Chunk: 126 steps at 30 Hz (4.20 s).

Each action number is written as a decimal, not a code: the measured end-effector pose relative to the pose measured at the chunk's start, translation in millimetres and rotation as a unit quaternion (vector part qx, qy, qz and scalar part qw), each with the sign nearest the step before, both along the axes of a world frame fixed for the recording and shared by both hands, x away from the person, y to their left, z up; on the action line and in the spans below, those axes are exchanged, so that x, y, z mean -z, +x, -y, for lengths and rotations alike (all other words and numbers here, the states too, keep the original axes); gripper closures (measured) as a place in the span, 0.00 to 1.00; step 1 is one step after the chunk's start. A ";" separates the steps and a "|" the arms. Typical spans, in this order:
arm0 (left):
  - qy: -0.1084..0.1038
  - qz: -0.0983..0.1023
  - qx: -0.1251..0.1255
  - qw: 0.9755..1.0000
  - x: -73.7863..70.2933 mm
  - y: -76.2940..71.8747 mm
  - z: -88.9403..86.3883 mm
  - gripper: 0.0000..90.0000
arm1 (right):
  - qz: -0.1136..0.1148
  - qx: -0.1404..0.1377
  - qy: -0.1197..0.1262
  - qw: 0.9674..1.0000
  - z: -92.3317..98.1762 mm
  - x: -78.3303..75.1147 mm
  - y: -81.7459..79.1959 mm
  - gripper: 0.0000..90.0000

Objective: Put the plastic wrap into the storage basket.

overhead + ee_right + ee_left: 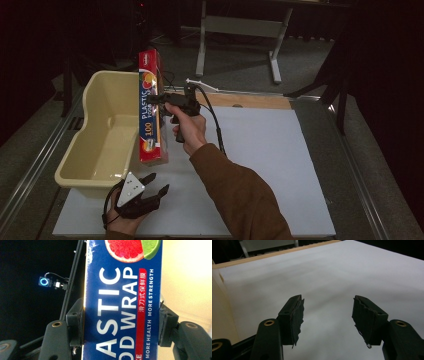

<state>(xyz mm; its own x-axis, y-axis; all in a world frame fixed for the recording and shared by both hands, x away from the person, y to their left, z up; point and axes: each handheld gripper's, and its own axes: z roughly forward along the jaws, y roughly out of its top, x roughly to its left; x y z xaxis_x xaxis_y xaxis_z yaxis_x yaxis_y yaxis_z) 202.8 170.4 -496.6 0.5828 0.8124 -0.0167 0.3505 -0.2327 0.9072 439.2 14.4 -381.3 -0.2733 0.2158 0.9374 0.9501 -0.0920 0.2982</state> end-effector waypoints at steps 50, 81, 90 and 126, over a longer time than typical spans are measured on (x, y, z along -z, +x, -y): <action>-0.003 0.019 0.011 1.000 -1.8 -6.6 0.1 0.45 | 0.017 0.041 -0.009 0.999 -99.7 25.5 -28.1 0.43; -0.002 0.019 0.009 1.000 -1.9 -6.2 -1.4 0.45 | -0.003 0.075 -0.071 0.995 -103.9 34.7 -41.8 0.43; -0.004 0.020 0.007 1.000 -2.2 -6.1 -2.7 0.45 | -0.024 0.073 -0.092 0.993 -103.8 37.3 -39.3 0.41; 0.001 0.020 0.009 1.000 -2.4 -4.4 -0.9 0.46 | 0.181 0.026 -0.244 0.952 -50.7 3.3 -34.0 0.42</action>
<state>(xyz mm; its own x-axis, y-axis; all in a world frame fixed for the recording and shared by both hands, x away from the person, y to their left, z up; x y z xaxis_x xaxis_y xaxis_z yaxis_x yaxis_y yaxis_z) 198.5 171.3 -494.2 0.5974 0.8019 0.0075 0.3103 -0.2398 0.9199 405.2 65.1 -384.6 -0.5365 0.6243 0.5678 0.7745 0.0970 0.6251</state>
